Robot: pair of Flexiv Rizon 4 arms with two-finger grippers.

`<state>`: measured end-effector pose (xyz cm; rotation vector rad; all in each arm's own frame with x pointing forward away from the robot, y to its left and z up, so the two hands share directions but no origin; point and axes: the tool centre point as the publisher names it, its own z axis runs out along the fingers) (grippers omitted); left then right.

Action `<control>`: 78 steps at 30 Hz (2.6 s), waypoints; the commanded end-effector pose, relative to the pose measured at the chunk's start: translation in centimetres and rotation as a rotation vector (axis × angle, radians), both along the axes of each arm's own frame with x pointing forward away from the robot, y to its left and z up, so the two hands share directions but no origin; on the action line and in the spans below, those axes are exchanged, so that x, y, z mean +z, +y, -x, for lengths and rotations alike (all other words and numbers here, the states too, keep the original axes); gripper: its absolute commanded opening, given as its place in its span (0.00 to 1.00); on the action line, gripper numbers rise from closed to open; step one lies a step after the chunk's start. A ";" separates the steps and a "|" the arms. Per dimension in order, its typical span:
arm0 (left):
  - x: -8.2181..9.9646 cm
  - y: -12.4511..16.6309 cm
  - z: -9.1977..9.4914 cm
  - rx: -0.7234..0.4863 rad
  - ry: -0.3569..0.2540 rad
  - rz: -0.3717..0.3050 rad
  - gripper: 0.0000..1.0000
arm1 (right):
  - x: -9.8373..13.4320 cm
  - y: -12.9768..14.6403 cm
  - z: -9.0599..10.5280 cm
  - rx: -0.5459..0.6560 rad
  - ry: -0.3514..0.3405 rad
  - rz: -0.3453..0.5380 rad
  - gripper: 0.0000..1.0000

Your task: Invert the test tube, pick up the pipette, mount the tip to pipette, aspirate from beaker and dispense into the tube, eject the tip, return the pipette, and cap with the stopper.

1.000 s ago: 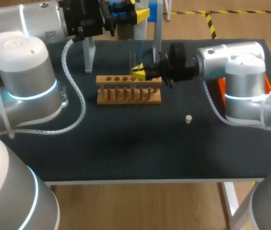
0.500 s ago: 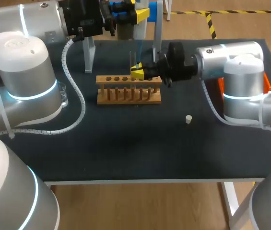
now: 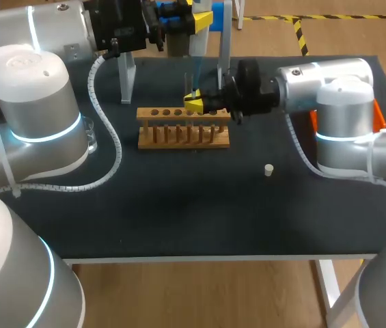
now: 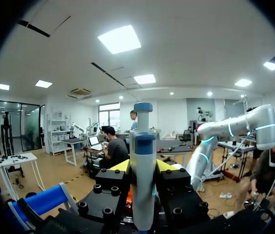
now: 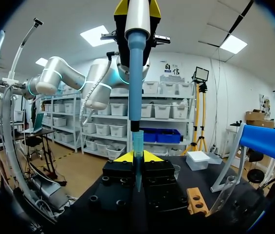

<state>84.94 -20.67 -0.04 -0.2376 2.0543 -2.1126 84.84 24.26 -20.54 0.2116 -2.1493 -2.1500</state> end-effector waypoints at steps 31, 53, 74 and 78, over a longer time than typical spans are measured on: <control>-0.1 0.0 0.0 -0.003 0.002 -0.003 0.00 | -0.1 0.2 0.3 0.003 -0.002 0.002 0.00; -0.1 0.0 0.0 -0.003 0.002 -0.003 0.00 | -0.1 0.6 0.8 0.017 0.000 -0.002 0.00; -0.1 0.0 0.0 -0.003 0.002 -0.003 0.00 | -0.4 -0.3 0.2 -0.007 0.009 -0.006 0.00; -0.1 0.0 0.0 -0.003 0.002 -0.003 0.00 | -0.4 -0.3 0.2 -0.008 0.009 -0.005 0.00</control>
